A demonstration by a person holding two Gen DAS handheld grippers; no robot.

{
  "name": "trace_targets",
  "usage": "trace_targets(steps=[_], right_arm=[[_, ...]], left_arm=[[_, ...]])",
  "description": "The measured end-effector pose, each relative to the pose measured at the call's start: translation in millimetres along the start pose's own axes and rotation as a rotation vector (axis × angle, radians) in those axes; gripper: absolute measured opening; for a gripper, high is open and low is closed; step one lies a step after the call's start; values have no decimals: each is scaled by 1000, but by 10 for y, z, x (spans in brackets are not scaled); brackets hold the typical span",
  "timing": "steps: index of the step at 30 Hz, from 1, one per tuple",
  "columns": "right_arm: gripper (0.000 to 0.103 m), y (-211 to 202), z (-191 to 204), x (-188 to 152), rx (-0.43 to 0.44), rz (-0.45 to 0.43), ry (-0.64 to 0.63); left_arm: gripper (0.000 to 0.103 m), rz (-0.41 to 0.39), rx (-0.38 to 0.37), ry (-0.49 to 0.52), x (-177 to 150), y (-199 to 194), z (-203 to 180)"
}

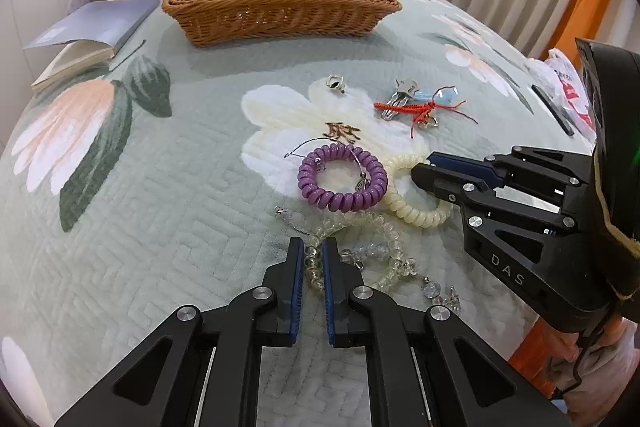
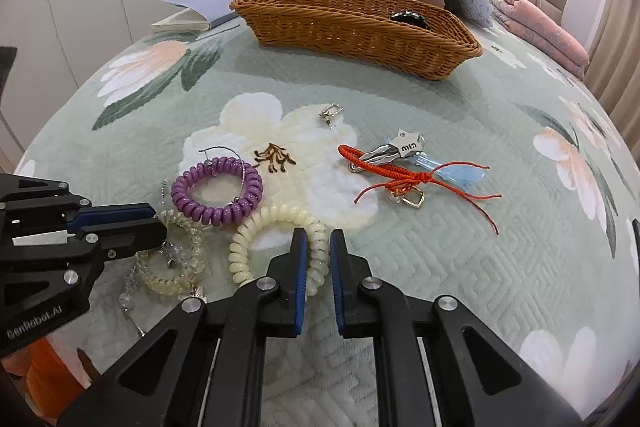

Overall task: Organize jewelry
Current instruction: 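Grasp the cream coil hair tie with the right tool while the left tool grasps a beaded bracelet, then carry the hair tie in the right tool while the left tool carries the bracelet to the basket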

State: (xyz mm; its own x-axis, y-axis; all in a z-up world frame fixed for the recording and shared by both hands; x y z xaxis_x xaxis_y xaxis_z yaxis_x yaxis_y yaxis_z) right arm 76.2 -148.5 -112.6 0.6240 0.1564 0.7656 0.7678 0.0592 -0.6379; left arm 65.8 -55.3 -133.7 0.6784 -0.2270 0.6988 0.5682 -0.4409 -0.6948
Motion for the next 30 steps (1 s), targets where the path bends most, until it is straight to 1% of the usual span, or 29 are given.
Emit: trace_targets(steps=[6,11,14,16,21,25,30], right_arm=[[12,-95,-68,2,18,-10,37],[12,-225,-108,67,36,-39,60],[12,-338,-123,149,38,-72,60],[12,-405,-142,219,36,-94,59],[12,-504,-232,518,18,-151,57],[12,-519,-313,759,8,-183,62],[12,-478,-414,1035,-29,-220,62]], left_arm=[[9,-25,-65,-79,25,-70,79],[9,-63,-82,-85,91,-203,51],[9,-92,-90,-78,158,-306,36],[9,-115,-84,-64,225,-383,21],[9,-162,-77,-39,426,-505,28],[9,-200,-67,-25,644,-562,58],[9,-236,-59,-22,890,-587,125]])
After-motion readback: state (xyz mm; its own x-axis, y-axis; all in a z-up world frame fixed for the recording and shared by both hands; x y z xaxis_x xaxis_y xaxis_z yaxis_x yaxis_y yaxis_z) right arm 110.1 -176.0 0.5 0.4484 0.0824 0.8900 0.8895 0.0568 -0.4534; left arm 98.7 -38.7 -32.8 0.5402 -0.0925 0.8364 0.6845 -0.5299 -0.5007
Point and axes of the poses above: each gripper's, at about its wrist camera, not at the fingertips, and y roughly the way its jaws point, z to its left, x to its top, the point moved 5 cm from there along y, roughly the way its jaws point, and after that the axes turned 11 degrees about -z, right-handed, at the moved point
